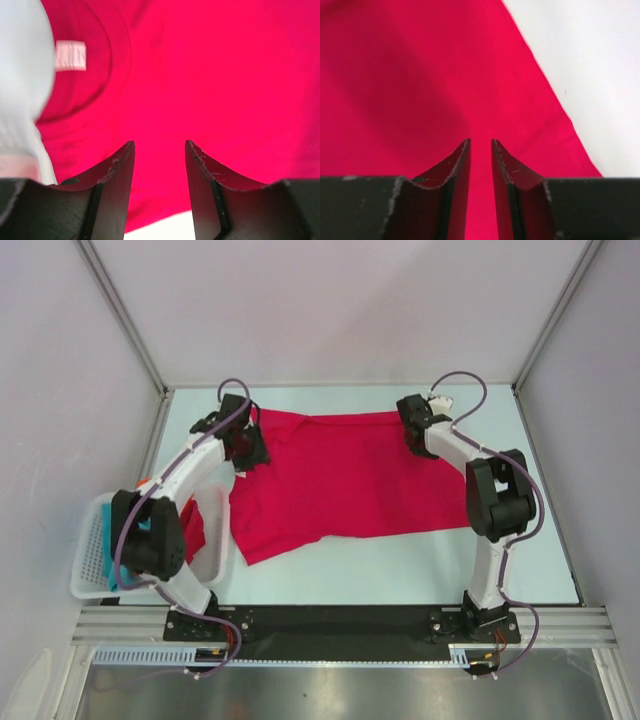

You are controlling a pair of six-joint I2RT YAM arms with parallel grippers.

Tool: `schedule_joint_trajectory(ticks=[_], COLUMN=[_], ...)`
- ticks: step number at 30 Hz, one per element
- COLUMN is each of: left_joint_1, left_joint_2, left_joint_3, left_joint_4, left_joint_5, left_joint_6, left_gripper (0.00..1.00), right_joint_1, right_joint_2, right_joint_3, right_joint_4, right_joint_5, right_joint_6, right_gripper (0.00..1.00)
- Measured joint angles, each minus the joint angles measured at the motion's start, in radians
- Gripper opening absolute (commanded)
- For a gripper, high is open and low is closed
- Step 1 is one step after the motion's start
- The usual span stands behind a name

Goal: Fold and stack the t-shirts
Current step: Flatten out the tshirt

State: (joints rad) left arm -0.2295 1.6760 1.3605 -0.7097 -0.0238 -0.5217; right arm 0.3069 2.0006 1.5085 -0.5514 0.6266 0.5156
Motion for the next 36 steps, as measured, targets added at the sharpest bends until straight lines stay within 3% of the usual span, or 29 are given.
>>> schedule_joint_trajectory(ticks=[7,18,26,36], left_joint_1=[-0.055,-0.122,-0.158,-0.159], left_joint_2=[-0.174,-0.318,-0.338,-0.282], left_joint_3=[-0.221,-0.402,-0.555,-0.618], left_joint_4=[0.054,0.103,0.127,0.164], left_joint_5=[0.003,0.0,-0.022,-0.053], left_joint_6=[-0.022,-0.048,-0.106,-0.162], left_gripper=[0.49,0.49,0.48,0.46], right_joint_1=[0.063,0.077,0.087,0.086], right_joint_2=[-0.089,-0.166,-0.193,-0.209], right_joint_3=[-0.211,-0.304,-0.333,-0.335], right_joint_4=[0.012,0.013,0.007,-0.008], right_joint_5=[-0.01,-0.016,-0.016,-0.015], right_joint_6=[0.043,0.057,0.079,0.084], right_gripper=[0.27,0.27,0.26,0.26])
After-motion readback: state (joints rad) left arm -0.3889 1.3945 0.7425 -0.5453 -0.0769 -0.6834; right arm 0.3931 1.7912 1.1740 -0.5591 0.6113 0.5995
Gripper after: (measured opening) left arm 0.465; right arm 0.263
